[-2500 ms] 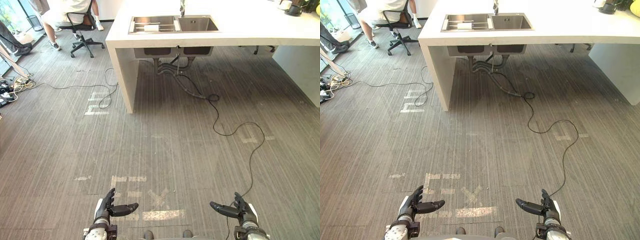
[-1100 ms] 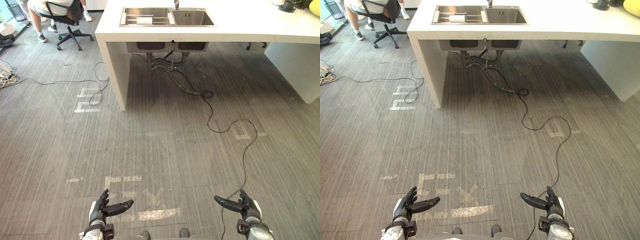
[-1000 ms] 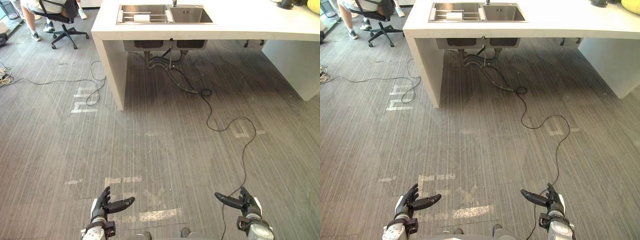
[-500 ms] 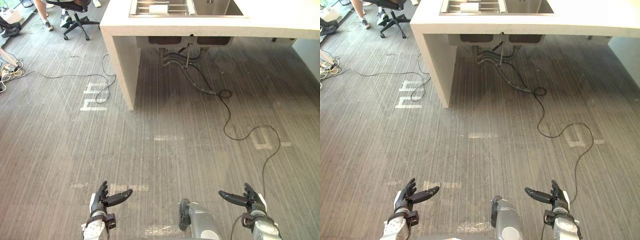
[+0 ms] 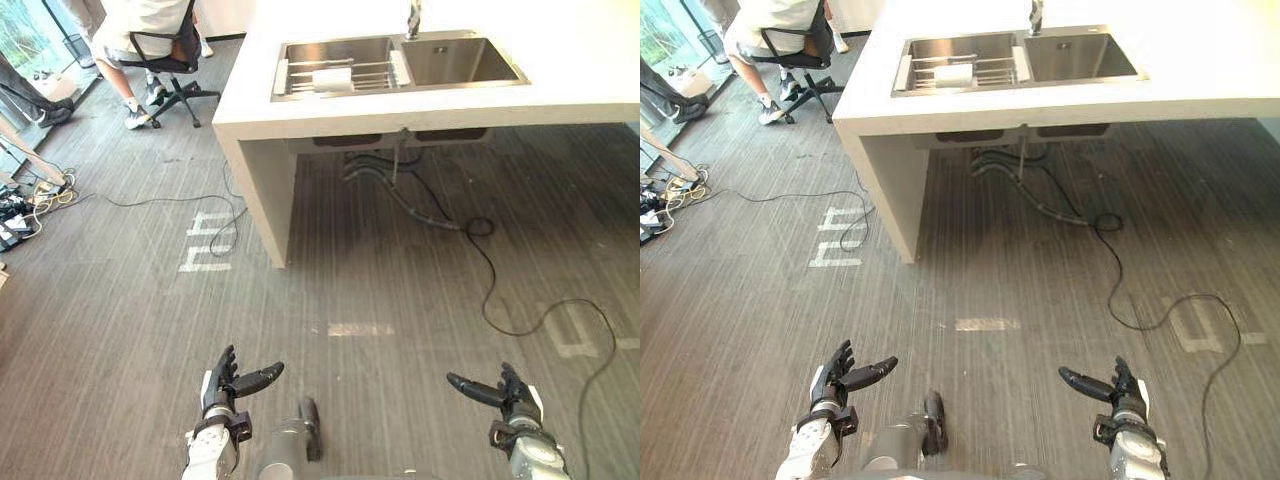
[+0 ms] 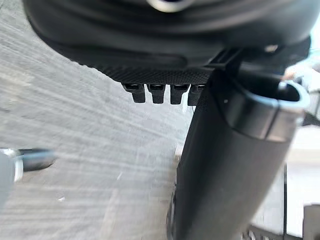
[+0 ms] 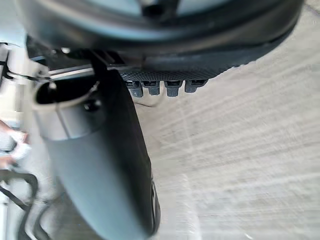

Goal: Walk over to the sink, pick up the cup, carry it to the dishwasher, place the cup inside the dishwasher, then close the dishwasher door

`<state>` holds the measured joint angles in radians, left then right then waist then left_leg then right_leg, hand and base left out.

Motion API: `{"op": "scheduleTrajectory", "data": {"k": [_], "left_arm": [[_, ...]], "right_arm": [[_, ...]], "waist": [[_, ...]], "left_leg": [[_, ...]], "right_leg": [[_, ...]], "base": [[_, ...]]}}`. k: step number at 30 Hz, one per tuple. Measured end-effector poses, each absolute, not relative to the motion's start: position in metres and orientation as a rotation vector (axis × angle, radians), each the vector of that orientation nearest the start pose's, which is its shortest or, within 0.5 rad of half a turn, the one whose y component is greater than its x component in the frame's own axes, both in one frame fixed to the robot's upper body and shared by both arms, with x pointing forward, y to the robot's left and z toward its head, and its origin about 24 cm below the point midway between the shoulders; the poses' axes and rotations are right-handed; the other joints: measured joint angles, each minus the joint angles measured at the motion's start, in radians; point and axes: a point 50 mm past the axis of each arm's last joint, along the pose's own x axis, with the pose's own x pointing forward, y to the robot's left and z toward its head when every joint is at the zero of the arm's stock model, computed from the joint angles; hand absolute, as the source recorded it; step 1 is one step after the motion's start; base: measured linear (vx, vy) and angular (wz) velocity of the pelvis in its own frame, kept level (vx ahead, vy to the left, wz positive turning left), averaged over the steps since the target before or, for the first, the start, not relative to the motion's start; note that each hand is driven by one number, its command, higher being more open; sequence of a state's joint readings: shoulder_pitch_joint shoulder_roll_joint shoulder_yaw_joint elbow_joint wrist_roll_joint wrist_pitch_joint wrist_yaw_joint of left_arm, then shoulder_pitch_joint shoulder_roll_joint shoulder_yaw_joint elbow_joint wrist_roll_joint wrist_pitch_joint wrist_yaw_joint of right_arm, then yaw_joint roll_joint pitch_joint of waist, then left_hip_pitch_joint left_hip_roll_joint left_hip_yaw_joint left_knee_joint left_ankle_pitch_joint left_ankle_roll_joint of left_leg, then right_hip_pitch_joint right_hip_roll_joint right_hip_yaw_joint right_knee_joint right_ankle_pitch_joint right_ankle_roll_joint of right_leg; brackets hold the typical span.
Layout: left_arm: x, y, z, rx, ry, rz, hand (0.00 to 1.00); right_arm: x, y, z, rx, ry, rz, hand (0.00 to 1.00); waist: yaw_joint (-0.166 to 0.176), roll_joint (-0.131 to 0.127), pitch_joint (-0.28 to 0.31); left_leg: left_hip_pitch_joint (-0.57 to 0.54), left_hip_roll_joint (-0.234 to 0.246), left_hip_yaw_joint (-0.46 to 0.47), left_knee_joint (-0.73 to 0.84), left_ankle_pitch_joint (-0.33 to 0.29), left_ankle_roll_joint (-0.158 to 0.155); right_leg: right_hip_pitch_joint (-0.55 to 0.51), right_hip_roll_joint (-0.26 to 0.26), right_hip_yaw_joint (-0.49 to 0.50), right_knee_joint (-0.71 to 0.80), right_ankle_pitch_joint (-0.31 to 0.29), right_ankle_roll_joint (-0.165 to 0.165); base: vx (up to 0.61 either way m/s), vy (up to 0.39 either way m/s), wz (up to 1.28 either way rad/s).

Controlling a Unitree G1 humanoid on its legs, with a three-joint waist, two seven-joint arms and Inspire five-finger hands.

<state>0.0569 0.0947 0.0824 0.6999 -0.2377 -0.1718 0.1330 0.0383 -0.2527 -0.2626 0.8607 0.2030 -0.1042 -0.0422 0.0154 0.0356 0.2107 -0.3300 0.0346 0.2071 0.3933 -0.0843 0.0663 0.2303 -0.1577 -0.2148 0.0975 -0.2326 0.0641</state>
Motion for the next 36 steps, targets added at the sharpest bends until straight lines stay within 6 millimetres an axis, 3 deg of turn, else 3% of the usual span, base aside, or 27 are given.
{"op": "scheduleTrajectory", "data": {"k": [1, 3, 4, 5, 6, 8, 10, 12, 13, 14, 15, 16, 19, 21, 23, 24, 26, 29, 30, 32, 33, 34, 36], "left_arm": [[0.176, 0.207, -0.103, -0.117, 0.586, 0.355, 1.00], [0.166, 0.206, -0.109, -0.125, 0.622, 0.362, 1.00], [0.160, 0.207, -0.111, -0.130, 0.636, 0.370, 1.00], [0.158, 0.207, -0.111, -0.125, 0.641, 0.371, 1.00], [0.158, 0.209, -0.112, -0.113, 0.645, 0.363, 1.00], [0.159, 0.209, -0.111, -0.103, 0.642, 0.354, 1.00], [0.164, 0.209, -0.108, -0.099, 0.627, 0.350, 1.00], [0.166, 0.210, -0.108, -0.097, 0.624, 0.356, 1.00], [0.165, 0.211, -0.108, -0.092, 0.624, 0.360, 1.00], [0.165, 0.213, -0.107, -0.085, 0.624, 0.359, 1.00], [0.165, 0.209, -0.110, -0.089, 0.635, 0.356, 1.00], [0.163, 0.206, -0.112, -0.096, 0.646, 0.353, 1.00], [0.167, 0.208, -0.110, -0.090, 0.633, 0.365, 1.00], [0.172, 0.207, -0.103, -0.097, 0.596, 0.363, 1.00], [0.174, 0.204, -0.091, -0.119, 0.525, 0.372, 1.00], [0.177, 0.204, -0.076, -0.135, 0.444, 0.385, 1.00], [0.180, 0.208, -0.058, -0.143, 0.356, 0.407, 1.00], [0.186, 0.220, -0.020, -0.151, 0.170, 0.498, 1.00], [0.188, 0.222, -0.007, -0.130, 0.109, 0.527, 1.00], [0.187, 0.225, 0.013, -0.102, 0.018, 0.554, 1.00], [0.184, 0.228, 0.026, -0.074, -0.041, 0.576, 1.00], [0.184, 0.232, 0.039, -0.039, -0.096, 0.602, 1.00], [0.183, 0.232, 0.058, -0.014, -0.182, 0.621, 1.00]], "right_arm": [[0.153, -0.284, -0.107, 0.027, 0.718, -0.477, 1.00], [0.153, -0.278, -0.111, 0.045, 0.731, -0.471, 1.00], [0.153, -0.273, -0.113, 0.048, 0.739, -0.457, 1.00], [0.152, -0.270, -0.114, 0.050, 0.744, -0.449, 1.00], [0.148, -0.267, -0.117, 0.061, 0.756, -0.442, 1.00], [0.142, -0.263, -0.121, 0.056, 0.778, -0.421, 1.00], [0.142, -0.263, -0.121, 0.059, 0.779, -0.415, 1.00], [0.142, -0.262, -0.121, 0.060, 0.778, -0.414, 1.00], [0.139, -0.263, -0.122, 0.059, 0.784, -0.417, 1.00], [0.135, -0.263, -0.123, 0.058, 0.794, -0.421, 1.00], [0.128, -0.268, -0.123, 0.044, 0.804, -0.435, 1.00], [0.133, -0.270, -0.116, 0.028, 0.762, -0.441, 1.00], [0.149, -0.256, -0.092, 0.013, 0.608, -0.367, 1.00], [0.144, -0.243, -0.088, 0.019, 0.576, -0.321, 1.00], [0.137, -0.234, -0.084, 0.017, 0.562, -0.289, 1.00], [0.129, -0.227, -0.083, 0.021, 0.562, -0.267, 1.00], [0.121, -0.221, -0.080, 0.034, 0.554, -0.263, 1.00], [0.108, -0.216, -0.077, 0.038, 0.556, -0.262, 1.00], [0.101, -0.216, -0.077, 0.016, 0.571, -0.257, 1.00], [0.090, -0.218, -0.078, -0.011, 0.599, -0.250, 1.00], [0.081, -0.220, -0.080, -0.040, 0.629, -0.238, 1.00], [0.076, -0.211, -0.082, -0.043, 0.650, -0.208, 1.00], [0.074, -0.199, -0.080, -0.039, 0.644, -0.155, 1.00]], "waist": [[0.000, -0.001, 0.001], [0.000, -0.003, 0.000], [-0.002, -0.009, 0.001], [-0.004, -0.012, 0.002], [-0.007, -0.013, 0.002], [-0.017, -0.011, 0.001], [-0.041, -0.002, 0.004], [-0.054, 0.007, 0.004], [-0.059, 0.000, -0.001], [-0.060, -0.016, -0.010], [-0.064, -0.010, -0.018], [-0.056, 0.019, -0.031], [-0.069, 0.032, -0.030], [-0.071, 0.030, -0.027], [-0.062, 0.030, -0.020], [-0.054, 0.032, -0.017], [-0.046, 0.019, -0.010], [-0.027, 0.016, -0.001], [-0.026, 0.017, -0.002], [-0.020, 0.030, -0.008], [-0.003, 0.051, -0.018], [-0.004, 0.021, -0.028], [-0.002, 0.003, -0.027]], "left_leg": [[0.004, -0.016, 0.012, 0.036, -0.050, 0.011], [0.076, -0.041, 0.032, 0.003, -0.079, 0.012], [0.137, -0.059, 0.037, -0.034, -0.094, 0.018], [0.171, -0.067, 0.036, -0.053, -0.101, 0.019], [0.232, -0.077, 0.027, -0.090, -0.110, 0.020], [0.318, -0.077, 0.006, -0.140, -0.109, 0.027], [0.383, -0.050, -0.030, -0.176, -0.109, 0.016], [0.417, -0.007, -0.047, -0.175, -0.109, -0.006], [0.448, 0.006, -0.063, -0.179, -0.120, -0.043], [0.462, -0.001, -0.066, -0.180, -0.130, -0.062], [0.485, 0.011, -0.085, -0.180, -0.153, -0.088], [0.495, 0.047, -0.087, -0.183, -0.156, -0.093], [0.481, 0.080, -0.089, -0.123, -0.138, -0.123], [0.429, 0.107, -0.117, 0.058, -0.117, -0.153], [0.342, 0.145, -0.129, 0.319, -0.044, -0.190], [0.252, 0.183, -0.108, 0.496, -0.072, -0.187], [0.182, 0.195, -0.065, 0.548, -0.121, -0.173], [0.100, 0.156, -0.014, 0.373, -0.191, -0.150], [0.089, 0.121, -0.009, 0.253, -0.195, -0.148], [0.098, 0.072, -0.026, 0.014, -0.138, -0.151], [0.136, 0.055, -0.026, -0.068, -0.008, -0.064], [0.150, 0.022, -0.010, -0.074, -0.013, -0.049], [0.145, 0.000, 0.002, -0.052, -0.046, -0.029]], "right_leg": [[-0.015, -0.030, 0.036, 0.069, -0.015, 0.025], [-0.081, -0.072, 0.095, 0.281, -0.013, 0.047], [-0.136, -0.096, 0.128, 0.455, 0.021, 0.104], [-0.170, -0.103, 0.143, 0.549, 0.029, 0.127], [-0.235, -0.110, 0.142, 0.699, 0.018, 0.110], [-0.311, -0.113, 0.071, 0.791, -0.022, 0.065], [-0.420, -0.074, 0.002, 0.712, -0.066, -0.002], [-0.485, -0.013, -0.016, 0.534, -0.060, -0.014], [-0.489, 0.029, -0.015, 0.333, 0.032, -0.023], [-0.485, 0.036, -0.006, 0.218, 0.132, -0.037], [-0.481, 0.049, -0.003, 0.232, 0.265, -0.122], [-0.487, 0.079, -0.001, 0.252, 0.227, -0.130], [-0.479, 0.110, -0.003, 0.271, 0.173, -0.154], [-0.407, 0.127, -0.018, 0.230, 0.148, -0.161], [-0.312, 0.149, -0.027, 0.171, 0.136, -0.174], [-0.250, 0.165, -0.031, 0.125, 0.118, -0.201], [-0.205, 0.167, -0.029, 0.084, 0.116, -0.204], [-0.157, 0.142, -0.009, 0.054, 0.101, -0.179], [-0.144, 0.120, -0.006, 0.058, 0.092, -0.151], [-0.136, 0.095, 0.011, 0.084, 0.056, -0.105], [-0.137, 0.092, 0.041, 0.116, 0.023, -0.074], [-0.127, 0.054, 0.060, 0.118, 0.006, -0.056], [-0.127, 0.029, 0.078, 0.116, -0.008, -0.036]], "base": [[0.39, 0.224, -0.06], [0.46, 0.242, -0.14], [0.34, 0.150, -0.10], [0.50, 0.138, -0.02], [0.32, 0.042, 0.11], [0.47, 0.013, 0.30], [0.46, -0.089, 0.42], [0.38, -0.176, 0.31], [0.40, -0.206, 0.40], [0.44, -0.238, 0.45], [0.47, -0.249, 0.06], [0.46, -0.252, -0.09], [0.39, -0.236, -0.14], [0.31, -0.203, 0.17], [0.26, -0.110, 0.12], [0.24, -0.046, 0.04], [0.22, -0.032, -0.04], [0.30, 0.088, -0.16], [0.30, 0.180, -0.02], [0.34, 0.225, -0.18], [0.37, 0.238, -0.30], [0.38, 0.223, -0.22], [0.37, 0.170, -0.07]]}}
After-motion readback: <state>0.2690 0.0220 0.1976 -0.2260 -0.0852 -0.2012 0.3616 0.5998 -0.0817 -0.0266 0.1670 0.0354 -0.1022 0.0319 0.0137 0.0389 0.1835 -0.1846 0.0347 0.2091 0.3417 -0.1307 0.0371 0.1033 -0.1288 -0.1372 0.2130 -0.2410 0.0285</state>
